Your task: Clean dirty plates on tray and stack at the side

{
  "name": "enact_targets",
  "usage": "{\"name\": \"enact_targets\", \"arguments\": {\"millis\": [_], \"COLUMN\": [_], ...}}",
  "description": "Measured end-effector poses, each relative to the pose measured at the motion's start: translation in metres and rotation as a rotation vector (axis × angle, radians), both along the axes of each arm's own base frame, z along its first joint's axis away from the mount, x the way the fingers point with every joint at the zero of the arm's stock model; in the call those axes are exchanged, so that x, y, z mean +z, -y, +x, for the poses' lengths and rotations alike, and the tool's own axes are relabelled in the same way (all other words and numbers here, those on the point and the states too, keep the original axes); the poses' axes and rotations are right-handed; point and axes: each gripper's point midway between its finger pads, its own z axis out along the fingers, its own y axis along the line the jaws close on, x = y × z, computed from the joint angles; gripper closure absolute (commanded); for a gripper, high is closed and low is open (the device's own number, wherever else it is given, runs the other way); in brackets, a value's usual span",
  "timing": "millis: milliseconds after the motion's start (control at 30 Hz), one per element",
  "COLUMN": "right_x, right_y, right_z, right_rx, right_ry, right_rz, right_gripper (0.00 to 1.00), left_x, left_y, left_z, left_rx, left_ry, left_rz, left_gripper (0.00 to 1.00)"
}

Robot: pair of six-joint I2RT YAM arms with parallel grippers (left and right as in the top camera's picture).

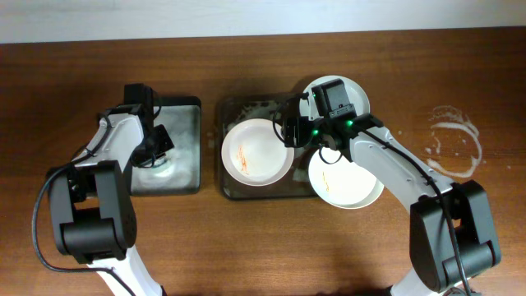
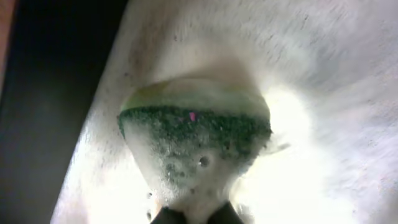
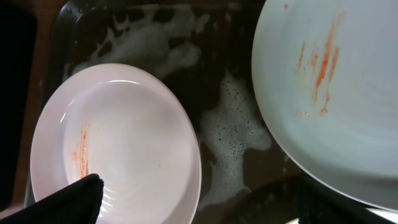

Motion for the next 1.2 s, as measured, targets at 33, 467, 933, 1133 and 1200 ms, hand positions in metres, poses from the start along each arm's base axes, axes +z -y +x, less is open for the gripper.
{"name": "enact_targets", "arguments": {"millis": [33,467,933,1133,1200], "right_x": [0.000,-0.003,-0.032,-0.029,-0.030], "right_y": [0.000,0.002,0.012,0.008,0.006], "right_z": [-0.001,-0.005,-0.007,-0.004,-0.004], "right_rx": [-0.006,-0.092,-0.118,-0.103,-0.100], "right_ry": [-0.005,-0.063,-0.177,-0.160,-0.156], "right_rz": [0.005,0.039,0.102,0.115,0.109], "right_gripper": [0.03,0.03,0.32,0.56,0.57], "left_x": [0.000,0.088,0.089,0.091,0.092], "left_y": [0.000,0.035,0.069,0.057,0.055], "left_z": [-0.002,0.027,0.035,0.039,0.043], "left_rx": [0.000,-0.317,-0.567,-0.494,-0.467], "left_ry": [-0.010,0.082,0.098,0.107,0.122], "left_rz": [-0.001,-0.088,-0.022,0.033,0.044], "left_gripper": [0.99,0.99,0.99,0.99,0.99]}}
